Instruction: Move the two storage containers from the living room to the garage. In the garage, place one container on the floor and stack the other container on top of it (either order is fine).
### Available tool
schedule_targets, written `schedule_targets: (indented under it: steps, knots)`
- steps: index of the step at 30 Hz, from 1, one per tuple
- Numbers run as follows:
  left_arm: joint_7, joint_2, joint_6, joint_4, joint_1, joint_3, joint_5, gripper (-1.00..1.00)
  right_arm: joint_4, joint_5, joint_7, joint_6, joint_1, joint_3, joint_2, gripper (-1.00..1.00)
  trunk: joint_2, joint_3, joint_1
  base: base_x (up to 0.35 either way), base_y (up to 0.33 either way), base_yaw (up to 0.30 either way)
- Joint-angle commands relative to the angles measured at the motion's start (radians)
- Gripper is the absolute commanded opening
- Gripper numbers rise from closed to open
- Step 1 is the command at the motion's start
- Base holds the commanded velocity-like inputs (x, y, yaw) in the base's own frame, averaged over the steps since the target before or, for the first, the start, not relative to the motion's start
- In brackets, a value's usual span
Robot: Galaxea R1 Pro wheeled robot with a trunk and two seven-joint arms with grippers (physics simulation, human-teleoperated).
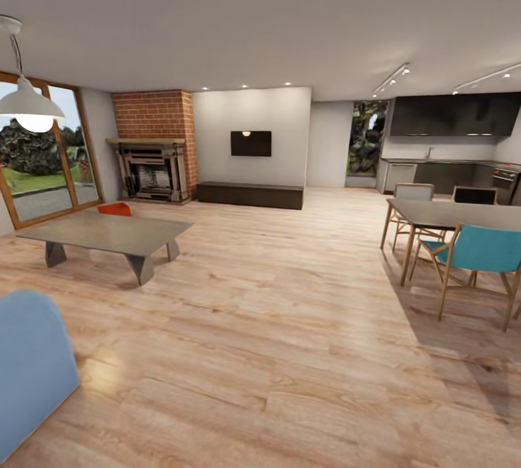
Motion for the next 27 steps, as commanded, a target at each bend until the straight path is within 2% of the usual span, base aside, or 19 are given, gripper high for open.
schedule_targets:
  steps: [1,27]
  knots:
    - [0.003,0.0,-0.001,0.0,0.0,0.001,0.004,1.0,0.003,0.001,-0.001,-0.005,-0.001,0.006,0.001,1.0,-0.001,-0.001,0.001,0.324,0.0,0.0]
    - [0.003,-0.01,-0.001,0.0,0.0,0.0,0.001,1.0,0.003,0.002,-0.001,-0.003,-0.001,0.007,0.002,1.0,-0.001,-0.001,0.001,0.322,0.0,0.0]
